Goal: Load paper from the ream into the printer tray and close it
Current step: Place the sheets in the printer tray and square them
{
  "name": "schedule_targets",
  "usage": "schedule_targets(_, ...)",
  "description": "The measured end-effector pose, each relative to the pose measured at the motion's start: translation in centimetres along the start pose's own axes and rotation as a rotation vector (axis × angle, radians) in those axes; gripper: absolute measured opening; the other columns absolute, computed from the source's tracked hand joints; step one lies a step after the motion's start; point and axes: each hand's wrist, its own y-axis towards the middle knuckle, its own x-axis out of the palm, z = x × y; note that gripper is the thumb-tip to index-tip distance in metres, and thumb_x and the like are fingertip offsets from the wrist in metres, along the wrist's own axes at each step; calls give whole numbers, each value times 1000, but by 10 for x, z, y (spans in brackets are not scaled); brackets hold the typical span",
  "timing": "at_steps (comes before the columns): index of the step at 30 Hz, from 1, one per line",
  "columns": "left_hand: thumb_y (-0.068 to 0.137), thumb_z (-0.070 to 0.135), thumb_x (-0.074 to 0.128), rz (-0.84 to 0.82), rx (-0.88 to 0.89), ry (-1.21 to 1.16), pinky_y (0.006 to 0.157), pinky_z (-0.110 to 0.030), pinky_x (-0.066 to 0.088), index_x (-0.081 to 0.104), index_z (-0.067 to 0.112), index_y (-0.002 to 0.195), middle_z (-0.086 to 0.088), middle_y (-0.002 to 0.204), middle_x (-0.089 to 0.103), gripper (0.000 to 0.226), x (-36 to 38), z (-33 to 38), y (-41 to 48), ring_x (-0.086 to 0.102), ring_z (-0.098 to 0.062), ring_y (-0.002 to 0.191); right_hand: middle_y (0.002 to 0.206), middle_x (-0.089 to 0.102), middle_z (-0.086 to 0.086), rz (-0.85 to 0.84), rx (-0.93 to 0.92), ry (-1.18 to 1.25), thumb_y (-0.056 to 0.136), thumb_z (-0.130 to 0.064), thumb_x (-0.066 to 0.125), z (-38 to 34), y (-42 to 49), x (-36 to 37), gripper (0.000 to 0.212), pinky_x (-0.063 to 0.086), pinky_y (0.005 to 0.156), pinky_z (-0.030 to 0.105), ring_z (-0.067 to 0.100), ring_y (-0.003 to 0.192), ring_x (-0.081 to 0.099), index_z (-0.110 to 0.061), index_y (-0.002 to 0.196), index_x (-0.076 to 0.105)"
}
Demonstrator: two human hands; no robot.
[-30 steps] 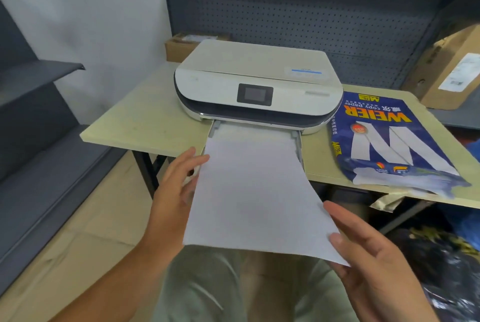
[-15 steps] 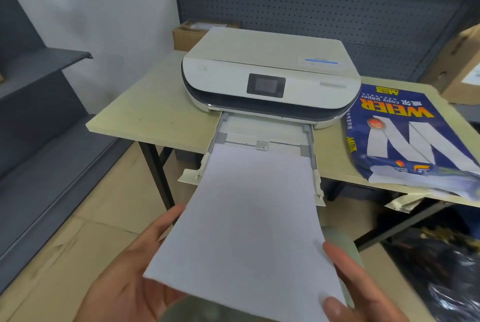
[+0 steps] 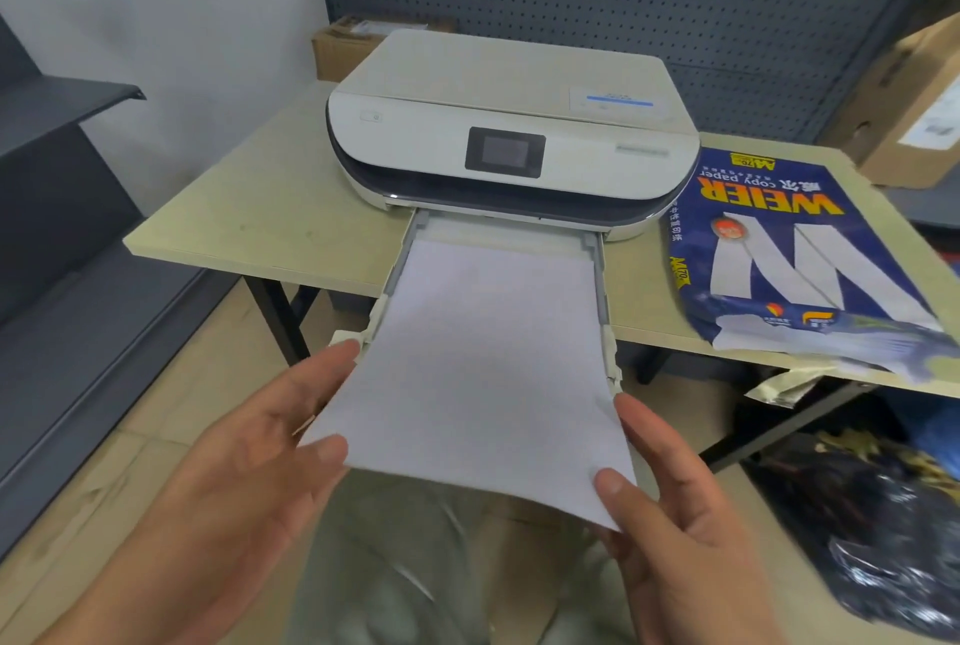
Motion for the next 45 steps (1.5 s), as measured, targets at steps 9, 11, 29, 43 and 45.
schedule_targets(9, 66, -3, 73, -70, 73, -181, 92, -15, 52, 78, 34, 110, 17, 137, 64, 58, 10, 17, 8, 60, 3, 122, 137, 65, 12, 32, -93, -130, 74, -12, 84, 1, 24, -7, 55, 55, 97, 45, 24, 107, 74, -35, 122, 69)
schedule_targets(11, 64, 2, 75, -67, 90, -154, 95, -16, 50, 79, 33, 108, 12, 140, 62, 54, 10, 17, 16, 56, 6, 126, 137, 66, 4, 16, -114, -199, 73, -20, 85, -3, 28, -9, 51, 54, 99, 43, 19, 110, 73, -35, 120, 70)
schedule_targets(29, 58, 35, 79, -19, 167, 133, 89, -5, 47, 77, 27, 111, 15, 144, 56, 54, 3, 0, 64, 58, 15, 117, 138, 59, -12, -117, -518, -715, 68, -58, 81, -11, 59, -24, 50, 59, 83, 15, 5, 116, 66, -26, 107, 78)
schedule_targets(43, 75, 41, 73, -51, 449, 504, 61, -9, 51, 76, 38, 104, 22, 133, 64, 30, -5, -15, 67, 57, 7, 123, 138, 62, -4, -168, -706, -1085, 75, -46, 82, -3, 64, -37, 48, 51, 101, 21, -2, 121, 61, -20, 114, 76)
schedule_targets(45, 82, 44, 76, -62, 498, 512, 82, -5, 49, 77, 35, 103, 23, 129, 67, 23, -6, -20, 65, 53, 4, 130, 136, 63, -1, -164, -733, -1057, 76, -44, 82, 0, 64, -38, 43, 52, 101, 22, -1, 119, 64, -17, 110, 77)
